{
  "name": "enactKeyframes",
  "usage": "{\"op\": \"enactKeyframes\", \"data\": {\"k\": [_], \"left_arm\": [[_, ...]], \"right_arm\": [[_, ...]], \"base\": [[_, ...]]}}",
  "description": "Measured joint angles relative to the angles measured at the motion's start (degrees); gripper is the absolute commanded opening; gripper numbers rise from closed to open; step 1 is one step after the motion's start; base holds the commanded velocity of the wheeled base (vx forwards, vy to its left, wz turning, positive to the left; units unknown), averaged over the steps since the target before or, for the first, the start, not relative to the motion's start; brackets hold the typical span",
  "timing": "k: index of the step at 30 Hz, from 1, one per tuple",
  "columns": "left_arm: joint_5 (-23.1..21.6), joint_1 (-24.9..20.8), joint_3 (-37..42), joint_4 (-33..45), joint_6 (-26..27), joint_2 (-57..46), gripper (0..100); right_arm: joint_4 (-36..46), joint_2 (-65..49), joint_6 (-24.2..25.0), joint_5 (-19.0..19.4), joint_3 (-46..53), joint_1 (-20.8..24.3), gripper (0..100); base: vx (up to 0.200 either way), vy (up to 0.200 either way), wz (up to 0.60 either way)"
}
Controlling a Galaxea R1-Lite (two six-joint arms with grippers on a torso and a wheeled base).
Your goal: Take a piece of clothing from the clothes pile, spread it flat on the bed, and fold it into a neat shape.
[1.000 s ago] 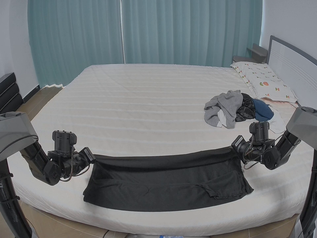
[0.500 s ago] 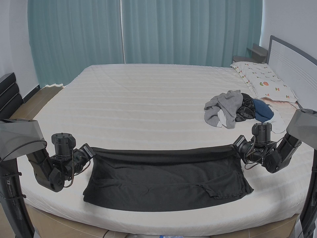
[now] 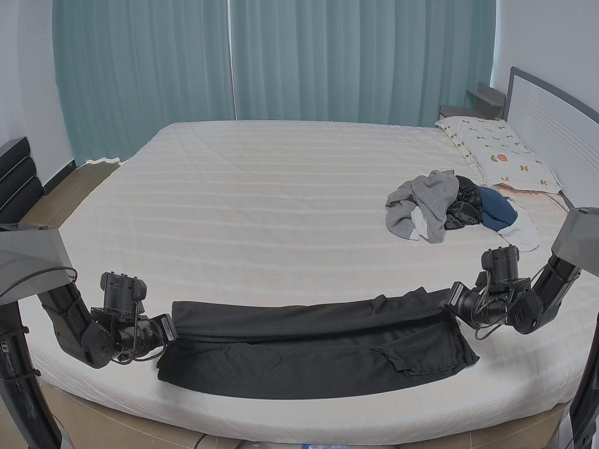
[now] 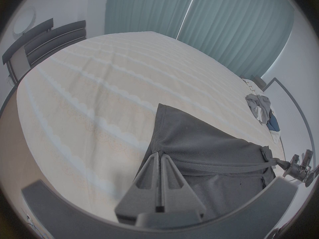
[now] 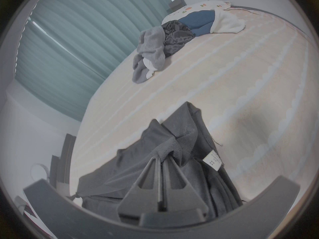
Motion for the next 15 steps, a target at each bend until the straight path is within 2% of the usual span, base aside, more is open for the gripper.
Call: {"op": "enactKeyframes", "data": {"k": [7,8,9,10,15], "left_arm": [[0.1,-1.3,-0.2,0.6,0.9,1.0,0],[0.2,-1.5,-0.2,0.6,0.9,1.2,100],[0.1,-1.7,-0.2,0.6,0.9,1.4,100],[0.2,-1.9,-0.2,0.7,0.9,1.6,100],[0.2,-2.2,-0.1,0.7,0.9,1.7,100]], "right_arm": [[0.3,2.4,-3.1,-0.3,1.1,0.0,0],[0.2,2.7,-3.2,-0.3,1.2,0.0,0],[0.2,2.9,-3.2,-0.3,1.2,0.0,0],[0.2,3.1,-3.2,-0.3,1.2,0.0,100],[0.1,3.4,-3.2,-0.3,1.1,-0.1,100]], "base": [[0.000,0.000,0.00],[0.000,0.000,0.00],[0.000,0.000,0.00],[0.000,0.000,0.00],[0.000,0.000,0.00]]}}
